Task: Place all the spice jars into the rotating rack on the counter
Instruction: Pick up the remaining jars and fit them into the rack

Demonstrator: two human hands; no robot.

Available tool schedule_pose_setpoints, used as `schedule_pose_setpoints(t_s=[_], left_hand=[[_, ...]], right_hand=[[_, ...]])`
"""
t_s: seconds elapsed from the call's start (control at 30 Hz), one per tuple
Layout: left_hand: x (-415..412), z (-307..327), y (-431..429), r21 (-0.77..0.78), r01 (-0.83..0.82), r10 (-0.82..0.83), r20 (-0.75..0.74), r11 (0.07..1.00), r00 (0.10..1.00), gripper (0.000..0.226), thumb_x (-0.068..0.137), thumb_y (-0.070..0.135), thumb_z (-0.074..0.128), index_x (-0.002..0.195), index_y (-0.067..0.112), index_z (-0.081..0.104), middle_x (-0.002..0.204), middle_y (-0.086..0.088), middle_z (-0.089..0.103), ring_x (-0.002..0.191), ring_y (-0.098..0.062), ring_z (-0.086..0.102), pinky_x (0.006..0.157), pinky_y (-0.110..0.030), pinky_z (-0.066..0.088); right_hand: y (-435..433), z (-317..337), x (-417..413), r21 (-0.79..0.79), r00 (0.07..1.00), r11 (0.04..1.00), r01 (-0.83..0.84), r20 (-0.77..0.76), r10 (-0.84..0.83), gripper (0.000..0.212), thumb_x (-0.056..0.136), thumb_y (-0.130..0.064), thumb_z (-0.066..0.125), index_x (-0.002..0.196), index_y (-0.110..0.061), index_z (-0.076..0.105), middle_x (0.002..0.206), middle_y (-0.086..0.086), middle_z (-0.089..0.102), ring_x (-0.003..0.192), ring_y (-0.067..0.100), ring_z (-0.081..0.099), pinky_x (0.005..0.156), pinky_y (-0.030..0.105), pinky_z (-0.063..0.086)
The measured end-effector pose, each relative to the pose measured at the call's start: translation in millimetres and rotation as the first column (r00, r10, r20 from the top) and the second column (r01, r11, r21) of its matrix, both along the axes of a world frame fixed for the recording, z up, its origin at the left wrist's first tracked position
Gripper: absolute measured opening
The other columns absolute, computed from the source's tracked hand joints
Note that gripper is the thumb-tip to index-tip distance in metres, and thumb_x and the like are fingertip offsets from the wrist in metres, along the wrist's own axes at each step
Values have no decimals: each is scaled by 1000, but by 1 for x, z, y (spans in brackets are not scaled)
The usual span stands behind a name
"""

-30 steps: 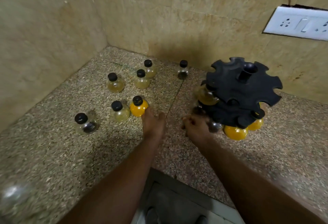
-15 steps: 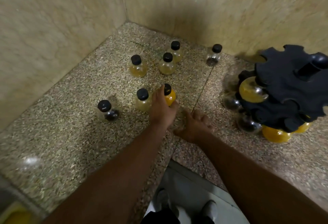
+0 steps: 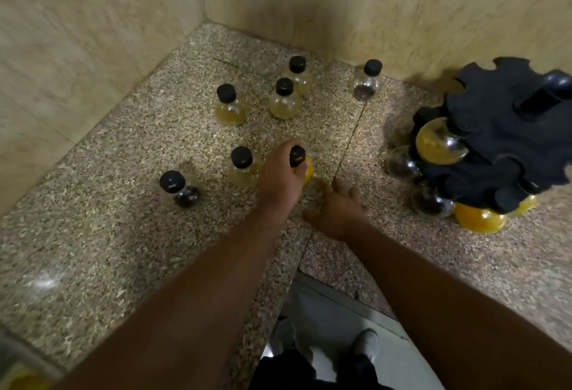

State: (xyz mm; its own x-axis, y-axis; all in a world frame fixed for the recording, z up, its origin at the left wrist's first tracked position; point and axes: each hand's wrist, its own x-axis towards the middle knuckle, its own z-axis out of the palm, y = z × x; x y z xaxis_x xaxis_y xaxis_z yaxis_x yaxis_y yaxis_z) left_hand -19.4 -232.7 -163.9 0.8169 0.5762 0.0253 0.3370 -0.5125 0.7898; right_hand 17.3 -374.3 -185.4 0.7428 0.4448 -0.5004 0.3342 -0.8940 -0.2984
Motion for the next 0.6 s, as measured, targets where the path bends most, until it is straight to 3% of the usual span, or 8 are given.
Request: schedule_pose_setpoints(t_s=[0.1, 0.2, 0.27, 0.37, 0.47, 0.6], left_hand=[[1, 8, -14, -7, 28, -28, 9, 1000, 1000, 59, 90, 37, 73, 142, 18, 53, 139, -4, 61, 128, -23, 56, 102, -30, 42], [7, 21, -34, -6, 79, -79, 25, 997, 997, 62, 83, 40, 80, 138, 18, 59, 132, -5, 66, 123, -23, 60, 99, -31, 46], [9, 28, -50, -1, 122, -122, 35, 993, 992, 59, 80, 41, 83, 131, 19, 64, 126, -3, 70, 118, -22, 63, 95, -29, 48], [11, 34, -74, -23, 201, -200, 50, 979, 979, 54, 75, 41, 86, 121, 19, 70, 119, -1, 73, 111, -18, 66, 91, -28, 51], [14, 41, -107, -40, 311, -307, 72, 950, 949, 50, 71, 43, 88, 114, 23, 73, 111, 4, 74, 102, -12, 68, 83, -28, 55], [22, 61, -159, 41, 405, -406, 149, 913, 901, 52, 69, 48, 87, 113, 24, 72, 107, 6, 74, 96, -8, 67, 80, -30, 56]], right_hand=[[-14, 11, 5, 256, 984, 957, 139, 72, -162, 74, 89, -53, 59, 154, -28, 34, 154, 12, 44, 136, 36, 47, 104, 46, 45], [-33, 25, 7, 412, 926, 858, 305, 83, -369, 43, 90, -44, 55, 130, -29, 60, 116, 8, 71, 106, 32, 66, 81, 34, 50], [-50, 34, 6, 462, 875, 790, 404, 57, -481, 33, 91, -44, 53, 115, -27, 67, 99, 5, 72, 95, 30, 67, 73, 32, 46], [-79, 48, 6, 553, 789, 686, 474, 79, -609, 25, 95, -42, 53, 96, -24, 71, 89, 3, 71, 89, 30, 66, 69, 31, 44], [-113, 57, 6, 726, 709, 516, 455, 55, -703, 37, 97, -42, 57, 63, -26, 58, 63, -7, 60, 69, 20, 61, 60, 30, 37], [-159, 74, 10, 856, 688, 292, 427, -97, -719, 45, 99, -47, 56, 60, -25, 55, 55, -9, 52, 56, 10, 48, 55, 31, 38]])
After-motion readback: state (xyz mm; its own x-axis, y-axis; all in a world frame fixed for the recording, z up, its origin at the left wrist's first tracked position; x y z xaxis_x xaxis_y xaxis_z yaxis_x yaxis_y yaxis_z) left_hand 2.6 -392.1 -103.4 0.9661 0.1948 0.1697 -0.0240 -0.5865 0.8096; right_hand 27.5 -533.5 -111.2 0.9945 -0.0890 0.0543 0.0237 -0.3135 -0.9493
